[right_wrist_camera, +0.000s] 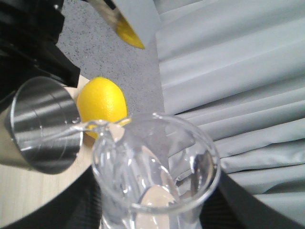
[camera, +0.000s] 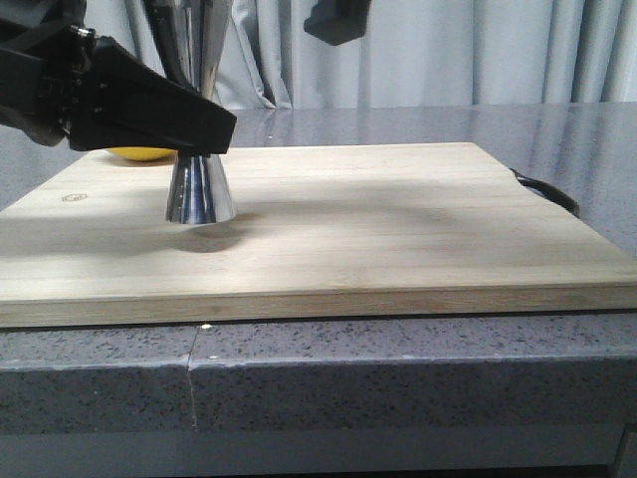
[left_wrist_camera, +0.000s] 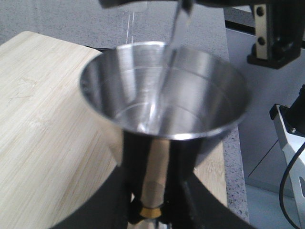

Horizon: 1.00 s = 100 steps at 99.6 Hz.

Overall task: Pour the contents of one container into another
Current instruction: 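Tilt the beaker with the right gripper, pouring liquid into the held jigger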

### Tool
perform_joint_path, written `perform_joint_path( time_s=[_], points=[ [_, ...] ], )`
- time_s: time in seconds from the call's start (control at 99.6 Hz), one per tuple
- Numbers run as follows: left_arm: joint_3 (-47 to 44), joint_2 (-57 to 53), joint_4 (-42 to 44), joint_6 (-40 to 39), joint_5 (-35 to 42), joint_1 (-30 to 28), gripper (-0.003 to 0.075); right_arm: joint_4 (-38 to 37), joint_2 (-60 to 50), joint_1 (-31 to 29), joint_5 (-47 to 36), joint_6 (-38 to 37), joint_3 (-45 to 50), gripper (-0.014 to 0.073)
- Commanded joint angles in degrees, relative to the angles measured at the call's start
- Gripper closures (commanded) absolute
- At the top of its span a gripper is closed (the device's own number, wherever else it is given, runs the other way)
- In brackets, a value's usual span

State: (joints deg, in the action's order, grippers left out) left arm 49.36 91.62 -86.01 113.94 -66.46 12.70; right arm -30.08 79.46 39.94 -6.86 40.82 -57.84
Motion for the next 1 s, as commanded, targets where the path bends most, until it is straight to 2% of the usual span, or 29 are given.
perform_joint_path(
  time_s=[0.0,0.993],
  points=[
    [1.62,-1.52,-3.91,-0.44,-5.56,0.46,0.0739,-1.25,-2.23,-0.38,-4.94,0.16,-2.05,0.0323],
    [1.62,-1.52,-3.91,-0.44,-5.56,1.66,0.0739,-10.34,-2.23,-0.38,-4.94,0.16,-2.05,0.0323]
  ],
)
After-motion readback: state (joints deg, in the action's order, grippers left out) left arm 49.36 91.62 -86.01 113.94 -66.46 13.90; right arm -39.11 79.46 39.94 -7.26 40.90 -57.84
